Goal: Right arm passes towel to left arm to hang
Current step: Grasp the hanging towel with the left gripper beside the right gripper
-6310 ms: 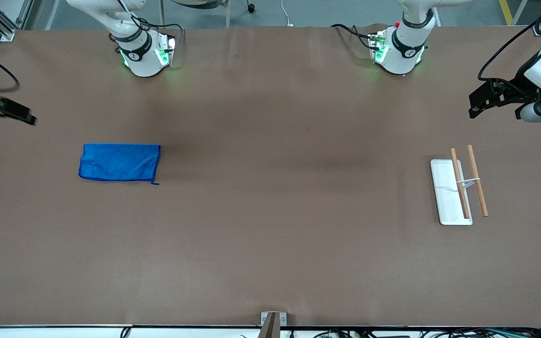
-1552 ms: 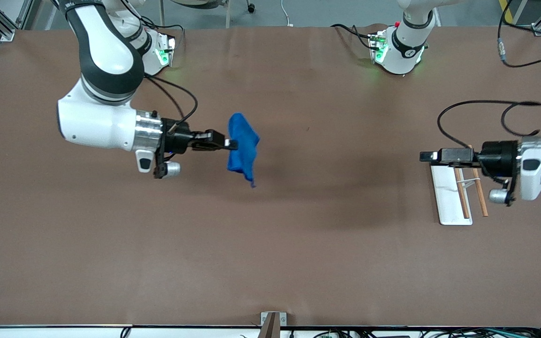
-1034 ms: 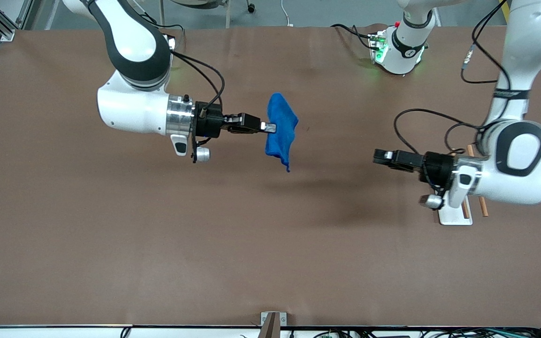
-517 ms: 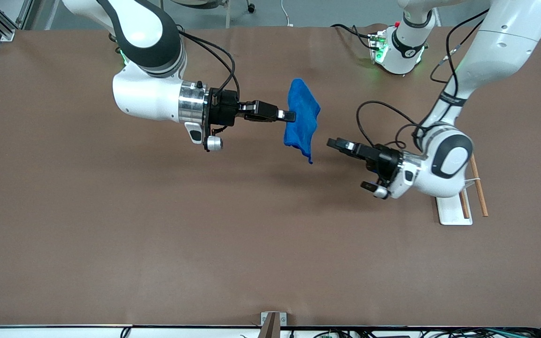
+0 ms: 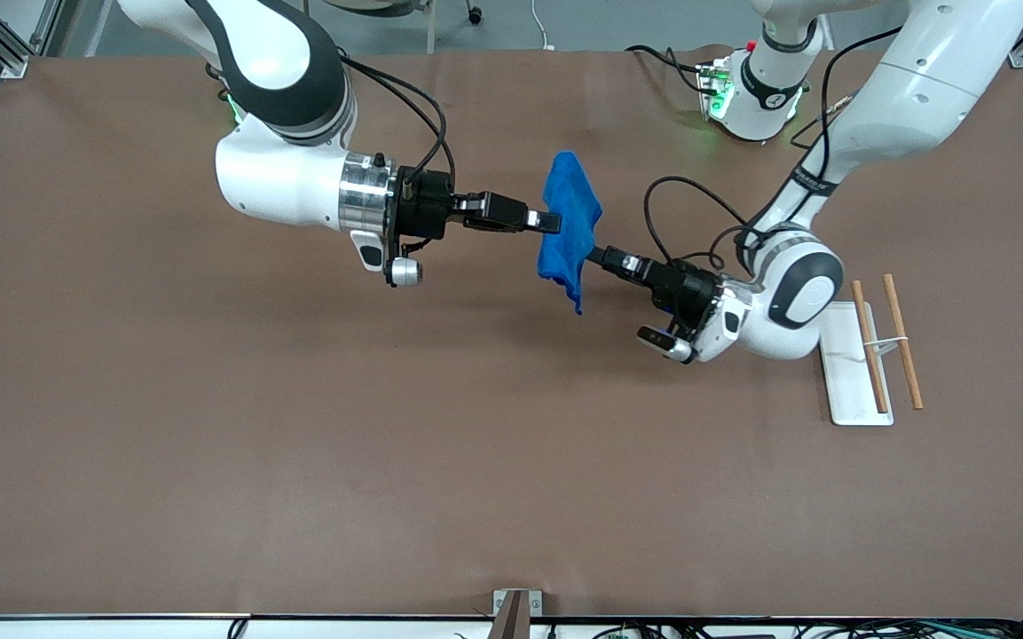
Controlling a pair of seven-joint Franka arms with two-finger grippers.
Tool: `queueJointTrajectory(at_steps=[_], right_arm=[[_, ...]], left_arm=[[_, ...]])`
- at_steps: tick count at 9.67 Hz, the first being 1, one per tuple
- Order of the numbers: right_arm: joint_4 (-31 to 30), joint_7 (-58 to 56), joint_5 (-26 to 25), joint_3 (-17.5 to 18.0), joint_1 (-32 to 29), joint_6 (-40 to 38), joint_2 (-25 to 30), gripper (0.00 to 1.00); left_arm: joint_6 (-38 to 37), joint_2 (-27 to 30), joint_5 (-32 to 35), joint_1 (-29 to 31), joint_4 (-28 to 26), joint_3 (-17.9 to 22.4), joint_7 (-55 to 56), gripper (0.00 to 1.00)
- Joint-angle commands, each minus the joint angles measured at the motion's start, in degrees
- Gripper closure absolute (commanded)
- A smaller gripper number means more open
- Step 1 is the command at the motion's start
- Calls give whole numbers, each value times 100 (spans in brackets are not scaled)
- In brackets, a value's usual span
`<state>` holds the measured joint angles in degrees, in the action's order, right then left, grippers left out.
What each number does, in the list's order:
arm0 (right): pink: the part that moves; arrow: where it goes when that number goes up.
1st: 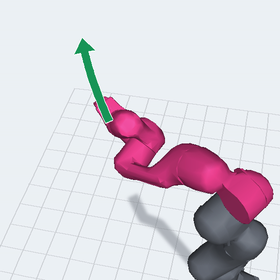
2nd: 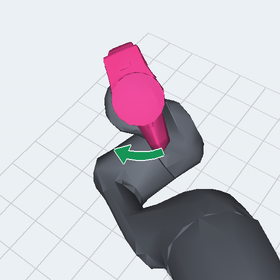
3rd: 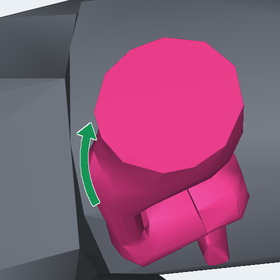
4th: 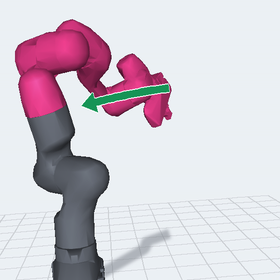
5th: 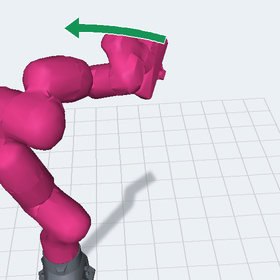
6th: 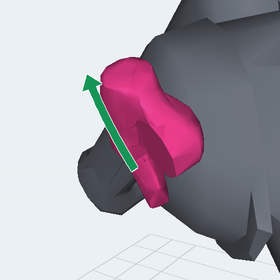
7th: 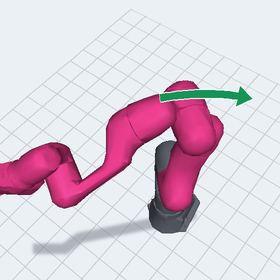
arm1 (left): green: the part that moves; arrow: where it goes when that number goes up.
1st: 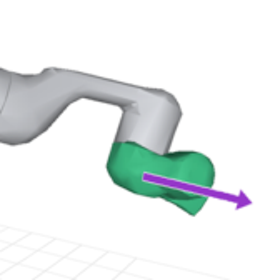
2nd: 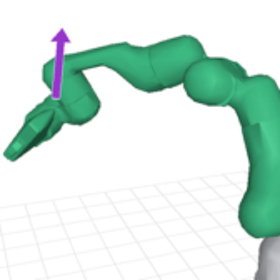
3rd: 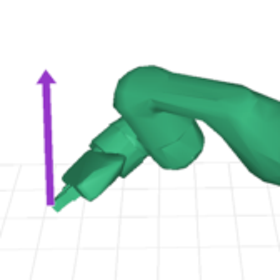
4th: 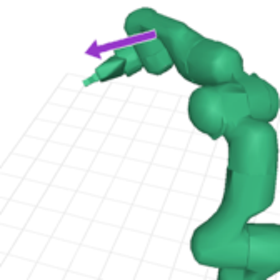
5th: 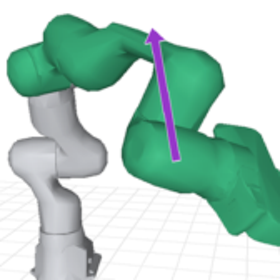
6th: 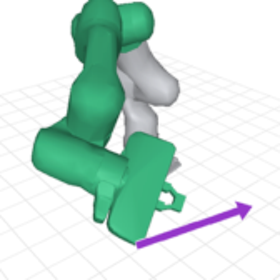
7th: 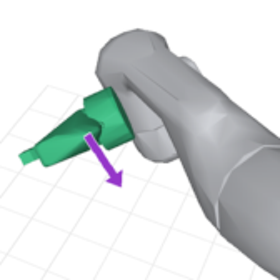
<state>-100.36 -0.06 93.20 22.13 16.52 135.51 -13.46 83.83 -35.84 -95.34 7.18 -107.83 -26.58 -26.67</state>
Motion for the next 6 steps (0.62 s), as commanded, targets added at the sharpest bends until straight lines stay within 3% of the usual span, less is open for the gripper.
queueJointTrajectory(at_steps=[1,4,6], right_arm=[[69,24,145,28,27,72,-25,100],[61,24,145,28,27,81,-25,100],[69,24,145,28,27,81,-25,100]], left_arm=[[55,-292,-186,3,-45,-58,-313,0],[2,-239,-362,117,-45,-216,-260,8],[-138,-230,-354,196,-19,-251,-251,24]])
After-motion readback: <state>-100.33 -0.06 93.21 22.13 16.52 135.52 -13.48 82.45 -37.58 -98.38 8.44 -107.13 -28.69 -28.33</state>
